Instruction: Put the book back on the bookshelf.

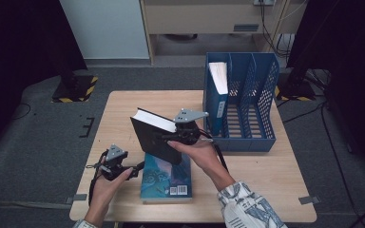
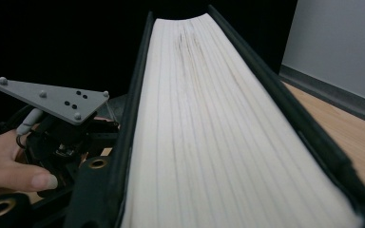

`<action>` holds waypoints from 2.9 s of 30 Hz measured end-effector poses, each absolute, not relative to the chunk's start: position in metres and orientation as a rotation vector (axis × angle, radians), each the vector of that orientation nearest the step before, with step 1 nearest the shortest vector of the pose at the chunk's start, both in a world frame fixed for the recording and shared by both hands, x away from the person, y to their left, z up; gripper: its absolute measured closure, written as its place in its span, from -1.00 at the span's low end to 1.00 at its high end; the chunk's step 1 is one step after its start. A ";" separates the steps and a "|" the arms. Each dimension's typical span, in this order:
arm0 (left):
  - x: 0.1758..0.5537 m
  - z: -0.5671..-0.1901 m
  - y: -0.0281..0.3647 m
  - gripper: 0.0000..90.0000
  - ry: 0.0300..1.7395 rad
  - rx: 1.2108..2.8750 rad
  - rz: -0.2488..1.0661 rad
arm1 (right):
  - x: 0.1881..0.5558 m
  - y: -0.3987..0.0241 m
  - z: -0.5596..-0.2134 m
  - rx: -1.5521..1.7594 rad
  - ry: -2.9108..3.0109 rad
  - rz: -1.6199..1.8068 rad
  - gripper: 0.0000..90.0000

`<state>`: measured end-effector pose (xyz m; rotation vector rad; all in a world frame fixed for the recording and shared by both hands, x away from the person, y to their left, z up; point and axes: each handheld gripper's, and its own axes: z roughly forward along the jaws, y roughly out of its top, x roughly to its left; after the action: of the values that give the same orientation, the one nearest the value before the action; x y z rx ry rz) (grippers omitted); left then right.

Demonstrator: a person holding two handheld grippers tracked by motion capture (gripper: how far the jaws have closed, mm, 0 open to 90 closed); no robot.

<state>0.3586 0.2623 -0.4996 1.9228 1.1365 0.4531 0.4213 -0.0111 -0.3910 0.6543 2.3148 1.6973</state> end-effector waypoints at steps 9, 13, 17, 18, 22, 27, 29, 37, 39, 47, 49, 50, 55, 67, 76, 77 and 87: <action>0.359 -0.500 0.265 -0.72 1.149 1.912 0.455 | 0.416 -0.011 -0.390 0.679 2.276 1.685 0.13; 0.360 -0.500 0.269 -0.72 1.160 1.911 0.455 | 0.415 -0.013 -0.389 0.721 2.258 1.699 0.15; 0.362 -0.501 0.274 -0.72 1.178 1.899 0.460 | 0.414 -0.017 -0.386 0.746 2.248 1.702 0.16; 0.362 -0.501 0.275 -0.72 1.187 1.897 0.459 | 0.414 -0.019 -0.385 0.749 2.245 1.703 0.16; 0.364 -0.503 0.282 -0.72 1.223 1.890 0.462 | 0.409 -0.024 -0.380 0.753 2.241 1.697 0.17; 0.367 -0.507 0.289 -0.72 1.269 1.892 0.460 | 0.407 -0.032 -0.377 0.772 2.232 1.692 0.17; 0.368 -0.508 0.290 -0.72 1.276 1.887 0.456 | 0.406 -0.037 -0.376 0.789 2.225 1.684 0.17; 0.369 -0.510 0.290 -0.73 1.277 1.908 0.447 | 0.409 -0.054 -0.373 0.934 2.208 1.735 0.18; 0.369 -0.510 0.290 -0.73 1.277 1.910 0.447 | 0.410 -0.057 -0.374 0.962 2.202 1.750 0.18; 0.369 -0.511 0.290 -0.73 1.280 1.921 0.446 | 0.411 -0.069 -0.375 1.031 2.170 1.779 0.18; 0.369 -0.512 0.290 -0.73 1.282 1.924 0.446 | 0.410 -0.072 -0.374 1.033 2.162 1.776 0.18; 0.369 -0.512 0.290 -0.74 1.283 1.925 0.444 | 0.409 -0.074 -0.372 1.033 2.156 1.775 0.18; 0.370 -0.514 0.289 -0.76 1.290 1.947 0.431 | 0.405 -0.085 -0.367 1.039 2.146 1.771 0.17; 0.371 -0.521 0.291 -0.77 1.343 1.990 0.469 | 0.391 -0.117 -0.362 1.076 2.090 1.772 0.18; 0.372 -0.526 0.290 -0.84 1.345 2.018 0.454 | 0.375 -0.141 -0.360 1.089 2.064 1.751 0.18; 0.372 -0.526 0.290 -0.84 1.343 2.022 0.453 | 0.374 -0.143 -0.360 1.087 2.065 1.747 0.18; 0.373 -0.529 0.288 -0.84 1.348 2.018 0.447 | 0.362 -0.168 -0.365 1.124 2.053 1.723 0.18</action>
<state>0.3728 0.2885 -0.5294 2.0179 1.3485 0.4474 0.3617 -0.1675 -0.3649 1.1244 2.0525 1.7235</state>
